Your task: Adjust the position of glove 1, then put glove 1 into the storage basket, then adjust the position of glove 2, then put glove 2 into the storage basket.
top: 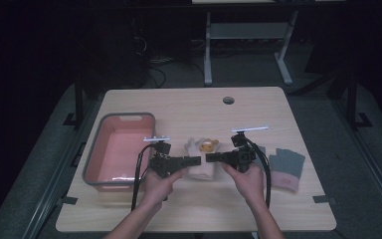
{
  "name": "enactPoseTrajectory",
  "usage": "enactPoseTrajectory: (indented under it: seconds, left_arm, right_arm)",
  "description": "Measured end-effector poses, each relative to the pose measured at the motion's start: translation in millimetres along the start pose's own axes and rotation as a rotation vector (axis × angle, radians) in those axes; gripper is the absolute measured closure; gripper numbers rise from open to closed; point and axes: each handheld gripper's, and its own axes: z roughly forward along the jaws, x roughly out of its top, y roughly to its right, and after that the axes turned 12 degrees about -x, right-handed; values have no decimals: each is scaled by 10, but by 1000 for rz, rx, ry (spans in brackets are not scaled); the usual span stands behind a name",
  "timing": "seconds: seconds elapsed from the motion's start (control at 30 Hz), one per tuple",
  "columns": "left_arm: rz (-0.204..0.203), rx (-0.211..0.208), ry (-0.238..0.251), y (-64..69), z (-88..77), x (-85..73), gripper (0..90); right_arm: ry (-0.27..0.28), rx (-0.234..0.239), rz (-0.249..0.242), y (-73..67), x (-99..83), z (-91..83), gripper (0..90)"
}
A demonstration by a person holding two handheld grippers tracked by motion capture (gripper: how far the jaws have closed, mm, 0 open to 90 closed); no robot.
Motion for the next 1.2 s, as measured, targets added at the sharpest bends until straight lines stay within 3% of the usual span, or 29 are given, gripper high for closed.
enactPoseTrajectory:
  seconds: [0.83, 0.97, 1.2]
  left_arm:
    - [7, -5, 16, 67, -101, 104, 693]
    - [-2, -6, 27, 78, -141, 151, 693]
    - [19, -11, 43, 133, -227, 285, 693]
  right_arm:
    - [5, 8, -20, -102, 126, -48, 813]
    - [-1, 8, -26, -138, 182, -44, 813]
    - [17, 21, -39, -214, 317, -85, 813]
